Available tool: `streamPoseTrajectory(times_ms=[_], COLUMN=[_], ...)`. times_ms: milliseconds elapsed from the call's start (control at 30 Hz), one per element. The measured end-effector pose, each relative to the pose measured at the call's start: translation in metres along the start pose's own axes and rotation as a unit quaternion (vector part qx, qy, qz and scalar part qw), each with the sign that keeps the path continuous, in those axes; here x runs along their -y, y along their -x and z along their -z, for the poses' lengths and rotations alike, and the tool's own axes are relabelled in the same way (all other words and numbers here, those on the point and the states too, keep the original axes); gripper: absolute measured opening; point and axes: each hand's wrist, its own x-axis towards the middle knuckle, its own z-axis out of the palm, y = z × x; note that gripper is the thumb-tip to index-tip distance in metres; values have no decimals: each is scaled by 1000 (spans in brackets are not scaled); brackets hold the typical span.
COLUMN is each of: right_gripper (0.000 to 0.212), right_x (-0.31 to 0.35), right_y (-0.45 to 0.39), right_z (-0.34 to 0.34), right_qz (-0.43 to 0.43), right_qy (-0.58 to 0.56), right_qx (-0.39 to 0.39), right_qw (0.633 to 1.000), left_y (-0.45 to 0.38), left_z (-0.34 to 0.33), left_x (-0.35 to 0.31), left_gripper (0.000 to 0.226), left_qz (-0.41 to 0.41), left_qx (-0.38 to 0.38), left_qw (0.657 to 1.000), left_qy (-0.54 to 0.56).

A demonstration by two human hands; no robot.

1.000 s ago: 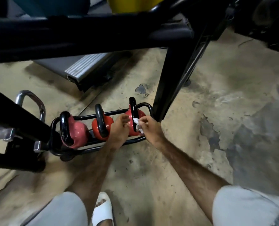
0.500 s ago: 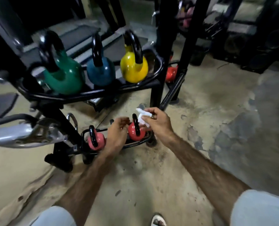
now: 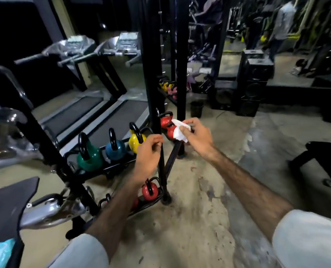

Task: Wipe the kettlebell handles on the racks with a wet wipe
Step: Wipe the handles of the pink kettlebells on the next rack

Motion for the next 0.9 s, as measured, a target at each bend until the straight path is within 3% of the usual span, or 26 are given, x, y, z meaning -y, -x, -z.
streamPoseTrajectory(times_ms=[200, 333, 700, 900], right_gripper=[3, 8, 11, 22], right_x=[2, -34, -144, -221], right_y=[-43, -94, -311, -447], right_z=[61, 91, 175, 179], right_qz=[27, 43, 67, 46], right_qy=[-8, 10, 64, 42], right_qx=[-68, -62, 24, 74], right_qw=[997, 997, 995, 995], left_y=[-49, -96, -286, -402], left_z=[-31, -81, -245, -327], left_x=[-53, -58, -56, -24], left_gripper=[31, 26, 20, 25], left_qz=[-27, -33, 30, 52], left_qx=[-5, -13, -66, -101], left_qw=[999, 999, 997, 993], left_qy=[28, 17, -5, -11])
